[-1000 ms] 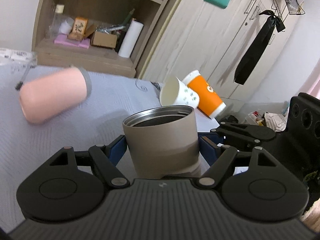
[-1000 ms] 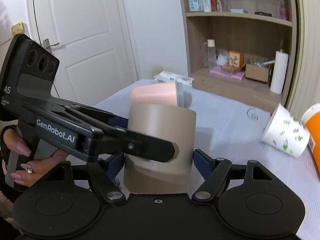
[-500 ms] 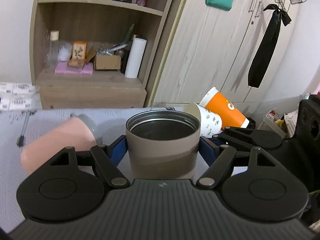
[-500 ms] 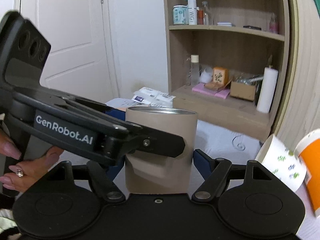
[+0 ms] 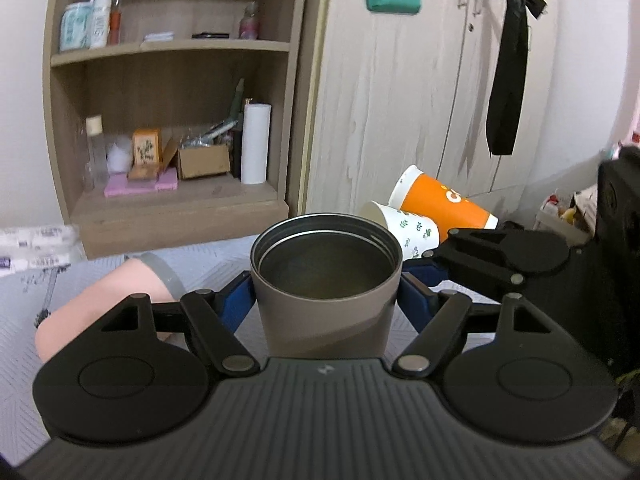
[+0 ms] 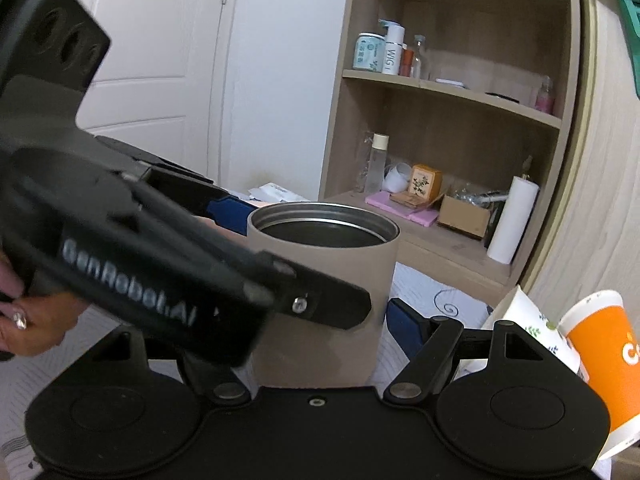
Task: Flip cup upright
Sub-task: 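Set the upright taupe tumbler on the bed and open the right tool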
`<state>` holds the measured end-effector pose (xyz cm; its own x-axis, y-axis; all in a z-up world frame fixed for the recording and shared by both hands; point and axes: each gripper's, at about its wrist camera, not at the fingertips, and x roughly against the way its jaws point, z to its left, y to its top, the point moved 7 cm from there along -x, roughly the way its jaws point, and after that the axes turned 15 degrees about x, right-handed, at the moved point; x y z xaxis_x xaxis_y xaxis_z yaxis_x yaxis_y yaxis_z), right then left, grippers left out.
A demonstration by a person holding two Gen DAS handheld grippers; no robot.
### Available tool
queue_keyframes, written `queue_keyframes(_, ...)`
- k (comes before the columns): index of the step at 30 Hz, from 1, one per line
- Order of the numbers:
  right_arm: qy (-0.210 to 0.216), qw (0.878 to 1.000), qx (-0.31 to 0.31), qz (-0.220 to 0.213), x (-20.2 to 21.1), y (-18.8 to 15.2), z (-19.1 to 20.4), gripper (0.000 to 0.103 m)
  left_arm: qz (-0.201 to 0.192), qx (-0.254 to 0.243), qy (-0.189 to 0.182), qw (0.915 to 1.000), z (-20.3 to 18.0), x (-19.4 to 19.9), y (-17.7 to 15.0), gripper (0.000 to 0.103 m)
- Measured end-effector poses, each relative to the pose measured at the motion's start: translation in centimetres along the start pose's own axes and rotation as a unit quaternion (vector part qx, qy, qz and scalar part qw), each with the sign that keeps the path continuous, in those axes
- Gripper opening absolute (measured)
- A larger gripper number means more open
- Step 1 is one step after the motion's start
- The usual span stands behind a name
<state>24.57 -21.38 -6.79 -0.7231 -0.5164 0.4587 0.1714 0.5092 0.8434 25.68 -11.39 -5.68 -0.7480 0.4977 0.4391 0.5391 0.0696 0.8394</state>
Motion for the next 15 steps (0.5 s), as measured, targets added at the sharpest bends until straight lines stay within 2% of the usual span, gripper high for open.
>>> queue_keyframes(7, -0.001, 1.0, -0.015, -0.005, 0.06, -0.49, -0.07, 0.08, -0.001, -0.011, 0.0, 0.9999, -0.68, 0.07, -0.13, 0.076)
queue_keyframes(15, -0.014, 1.0, -0.011, -0.007, 0.19, -0.86, 0.17, 0.081, 0.008, 0.012, -0.011, 0.9998, -0.63, 0.17, -0.37, 0.08)
